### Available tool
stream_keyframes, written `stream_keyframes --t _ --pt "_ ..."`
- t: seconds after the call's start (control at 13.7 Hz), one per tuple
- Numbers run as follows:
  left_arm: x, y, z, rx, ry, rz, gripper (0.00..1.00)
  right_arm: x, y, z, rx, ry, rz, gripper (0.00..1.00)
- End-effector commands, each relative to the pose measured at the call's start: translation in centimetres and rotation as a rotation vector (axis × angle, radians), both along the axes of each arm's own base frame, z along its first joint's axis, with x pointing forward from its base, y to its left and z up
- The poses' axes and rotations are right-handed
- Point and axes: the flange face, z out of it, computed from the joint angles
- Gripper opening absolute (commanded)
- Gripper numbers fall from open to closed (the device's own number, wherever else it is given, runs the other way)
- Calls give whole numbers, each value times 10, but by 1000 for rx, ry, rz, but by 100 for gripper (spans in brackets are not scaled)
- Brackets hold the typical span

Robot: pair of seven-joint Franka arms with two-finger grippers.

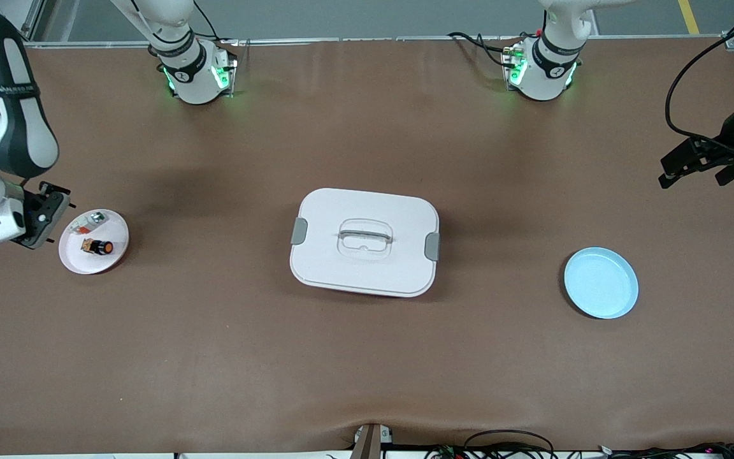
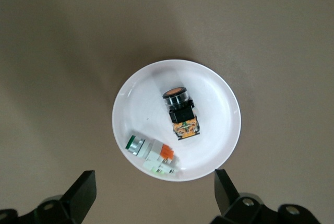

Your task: Transfer orange switch to right arm and place

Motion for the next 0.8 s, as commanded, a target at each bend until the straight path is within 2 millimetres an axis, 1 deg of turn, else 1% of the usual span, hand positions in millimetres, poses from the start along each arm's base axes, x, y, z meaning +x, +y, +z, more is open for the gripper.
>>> stream_keyframes --t 0.0,0.07,0.29,0.36,0.44,0.51,0.58,0.66,0.73 --pt "-6 -2 4 -2 12 -23 100 -1 13 49 -4 -5 -176 100" --pt "-6 -2 0 -2 27 -23 100 -3 15 58 7 3 -260 100" --pt "-3 -2 3 -2 22 -24 100 -7 21 77 45 -11 -439 100" --pt "-1 -2 1 -1 25 -24 100 -8 27 89 37 -20 -492 100" --pt "-1 -2 2 -1 28 -24 100 -8 38 97 36 -4 -552 100" --pt "-1 -2 4 -1 30 -24 100 -6 55 116 45 -9 -625 100" --pt "0 -2 4 -3 38 -22 100 -4 70 126 32 -8 -687 100" --pt "0 -2 5 -7 39 -18 100 0 82 141 16 -6 -770 100" --pt "0 -2 4 -7 41 -18 100 4 89 155 7 -11 -827 100"
